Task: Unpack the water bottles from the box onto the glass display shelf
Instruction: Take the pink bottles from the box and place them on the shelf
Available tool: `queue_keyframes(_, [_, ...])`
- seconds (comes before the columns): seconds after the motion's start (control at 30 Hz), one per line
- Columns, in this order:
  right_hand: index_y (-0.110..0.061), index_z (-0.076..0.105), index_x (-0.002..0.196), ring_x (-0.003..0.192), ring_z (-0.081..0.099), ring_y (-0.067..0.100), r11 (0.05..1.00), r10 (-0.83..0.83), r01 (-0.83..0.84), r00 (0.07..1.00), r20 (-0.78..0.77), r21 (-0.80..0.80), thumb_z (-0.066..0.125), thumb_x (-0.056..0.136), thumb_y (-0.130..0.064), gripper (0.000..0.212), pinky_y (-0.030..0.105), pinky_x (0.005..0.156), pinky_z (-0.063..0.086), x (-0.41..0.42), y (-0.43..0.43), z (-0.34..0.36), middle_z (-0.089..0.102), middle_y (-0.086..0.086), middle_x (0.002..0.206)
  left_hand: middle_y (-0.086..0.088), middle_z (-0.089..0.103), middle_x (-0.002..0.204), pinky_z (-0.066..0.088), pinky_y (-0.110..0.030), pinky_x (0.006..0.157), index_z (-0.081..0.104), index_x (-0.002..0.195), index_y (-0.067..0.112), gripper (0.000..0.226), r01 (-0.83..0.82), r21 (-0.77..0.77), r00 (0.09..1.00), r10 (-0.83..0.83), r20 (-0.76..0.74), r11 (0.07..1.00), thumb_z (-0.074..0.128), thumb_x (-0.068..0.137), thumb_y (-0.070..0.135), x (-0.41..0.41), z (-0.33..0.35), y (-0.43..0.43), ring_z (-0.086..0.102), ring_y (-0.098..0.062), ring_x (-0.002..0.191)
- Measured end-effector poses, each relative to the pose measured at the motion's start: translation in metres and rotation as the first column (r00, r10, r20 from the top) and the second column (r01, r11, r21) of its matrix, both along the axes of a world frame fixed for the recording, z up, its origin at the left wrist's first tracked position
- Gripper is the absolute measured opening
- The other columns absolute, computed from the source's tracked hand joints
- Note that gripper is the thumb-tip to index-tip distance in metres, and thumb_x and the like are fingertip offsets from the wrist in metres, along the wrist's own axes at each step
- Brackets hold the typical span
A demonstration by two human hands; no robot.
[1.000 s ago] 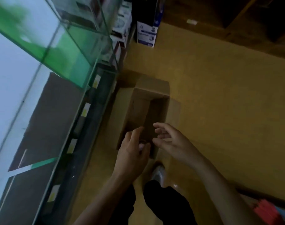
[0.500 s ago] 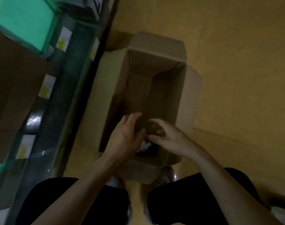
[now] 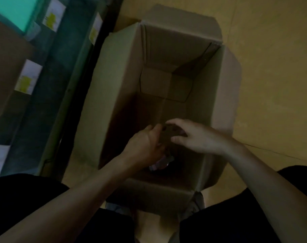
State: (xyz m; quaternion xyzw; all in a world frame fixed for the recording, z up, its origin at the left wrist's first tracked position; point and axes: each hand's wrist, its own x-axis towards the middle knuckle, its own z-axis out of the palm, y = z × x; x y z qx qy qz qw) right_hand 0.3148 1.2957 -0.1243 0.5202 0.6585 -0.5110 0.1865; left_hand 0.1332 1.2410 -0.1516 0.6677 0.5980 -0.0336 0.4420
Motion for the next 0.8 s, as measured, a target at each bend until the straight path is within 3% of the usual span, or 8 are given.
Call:
queue_keyframes(0.13, [-0.038,0.034,0.155,0.135,0.047,0.018,0.993,0.12,-0.12,0.992,0.042,-0.009,0.056,0.104,-0.036,0.056,0.034,0.107,0.042,-0.003,-0.004,-0.003,0.043,-0.003,0.152,-0.008,0.05,0.136,0.05,-0.042,0.095,0.033,0.148,0.021,0.071,0.137,-0.135,0.983,-0.152,-0.106,0.981,0.066,0.092,0.047,0.01,-0.014,-0.009,0.058,-0.028,0.118])
queue_keyframes(0.3, [-0.04,0.031,0.156,0.141,0.044,0.021,0.981,0.193,-0.195,0.979,0.07,0.019,0.056,0.103,-0.043,0.059,0.038,0.112,0.04,-0.007,-0.009,-0.003,0.039,-0.003,0.159,-0.009,0.047,0.135,0.049,-0.042,0.092,0.034,0.144,0.02,0.068,0.215,-0.187,0.96,-0.242,-0.139,0.959,0.066,0.092,0.048,0.018,-0.029,-0.026,0.057,-0.031,0.117])
queue_keyframes(0.5, [-0.04,0.03,0.157,0.143,0.041,0.019,0.978,0.203,-0.205,0.976,0.076,0.023,0.055,0.104,-0.04,0.058,0.028,0.104,0.035,0.001,-0.01,-0.005,0.036,-0.004,0.161,-0.008,0.055,0.128,0.052,-0.042,0.09,0.043,0.135,0.018,0.054,0.198,-0.132,0.967,-0.216,-0.139,0.971,0.058,0.095,0.052,0.011,-0.039,-0.025,0.062,-0.032,0.111])
queue_keyframes(0.63, [-0.041,0.03,0.157,0.142,0.043,0.019,0.976,0.212,-0.215,0.974,0.085,0.032,0.055,0.104,-0.041,0.058,0.031,0.106,0.037,0.002,-0.012,-0.004,0.037,-0.005,0.16,-0.01,0.056,0.13,0.05,-0.038,0.091,0.046,0.135,0.014,0.051,0.193,-0.137,0.972,-0.208,-0.108,0.972,0.056,0.098,0.049,0.012,-0.032,-0.024,0.061,-0.03,0.115])
queue_keyframes(0.8, [-0.041,0.03,0.156,0.14,0.044,0.019,0.978,0.203,-0.205,0.976,0.085,0.025,0.055,0.104,-0.04,0.058,0.034,0.108,0.041,0.0,-0.011,-0.004,0.041,-0.004,0.157,-0.008,0.063,0.12,0.043,-0.029,0.076,0.044,0.124,0.014,0.041,0.058,-0.163,0.993,-0.073,-0.091,0.985,0.057,0.098,0.042,0.008,-0.018,-0.016,0.065,-0.028,0.106])
